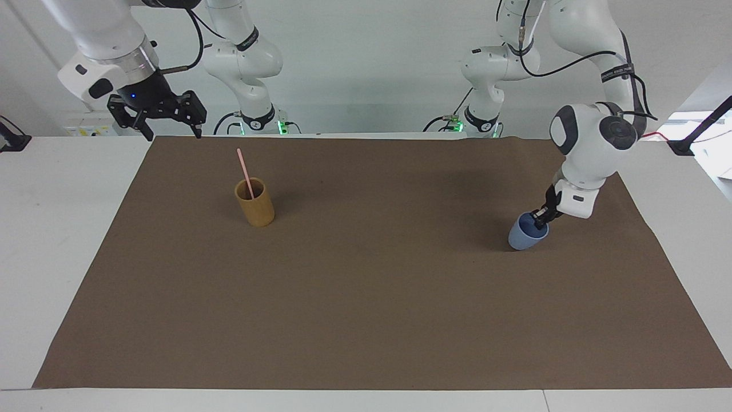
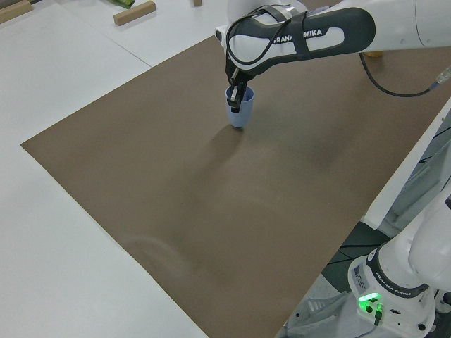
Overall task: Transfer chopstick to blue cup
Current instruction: 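Grasp the blue cup with the left gripper while the right gripper approaches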
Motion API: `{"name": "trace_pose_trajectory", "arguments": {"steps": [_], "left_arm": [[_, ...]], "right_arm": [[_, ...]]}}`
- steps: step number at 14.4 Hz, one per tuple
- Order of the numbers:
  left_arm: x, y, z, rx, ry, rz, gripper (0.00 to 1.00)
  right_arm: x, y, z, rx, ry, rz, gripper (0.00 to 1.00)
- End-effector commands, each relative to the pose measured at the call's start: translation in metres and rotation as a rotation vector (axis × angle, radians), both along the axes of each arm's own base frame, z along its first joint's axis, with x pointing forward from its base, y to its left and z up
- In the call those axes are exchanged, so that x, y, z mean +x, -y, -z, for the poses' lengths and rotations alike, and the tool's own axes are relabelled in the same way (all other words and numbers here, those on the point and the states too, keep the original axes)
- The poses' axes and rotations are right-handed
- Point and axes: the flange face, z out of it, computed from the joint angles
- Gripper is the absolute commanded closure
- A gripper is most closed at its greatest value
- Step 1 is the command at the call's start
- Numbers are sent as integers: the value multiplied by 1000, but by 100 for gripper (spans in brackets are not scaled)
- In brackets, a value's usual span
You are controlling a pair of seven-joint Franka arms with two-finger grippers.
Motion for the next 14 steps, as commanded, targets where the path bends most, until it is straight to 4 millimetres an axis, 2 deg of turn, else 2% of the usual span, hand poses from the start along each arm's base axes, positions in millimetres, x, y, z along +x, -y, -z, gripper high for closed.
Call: {"name": "trace_pose_trajectory", "arguments": {"steps": [1,2,4,6,8,11,13,14], "left_arm": [[-26,80,-16,9,7,-53,100],[-41,111,-17,4,16,-50,100],[-74,158,-10,-13,25,-75,100],[-110,195,8,-24,36,-76,100],[-115,201,19,-38,48,-83,100],[-115,201,20,-45,44,-87,98],[-114,200,20,-49,40,-95,89],[-114,199,20,-49,40,-95,77]], "right_arm": [[-6,1,0,18,1,-21,1],[-6,1,0,18,1,-21,1],[-6,-1,0,17,-1,-23,1],[-7,-2,1,17,-2,-24,1],[-7,-2,3,17,-7,-24,1],[-14,-4,19,18,-4,-31,1],[-22,-12,36,84,-8,-28,1],[-23,-15,42,113,5,-25,1]]}}
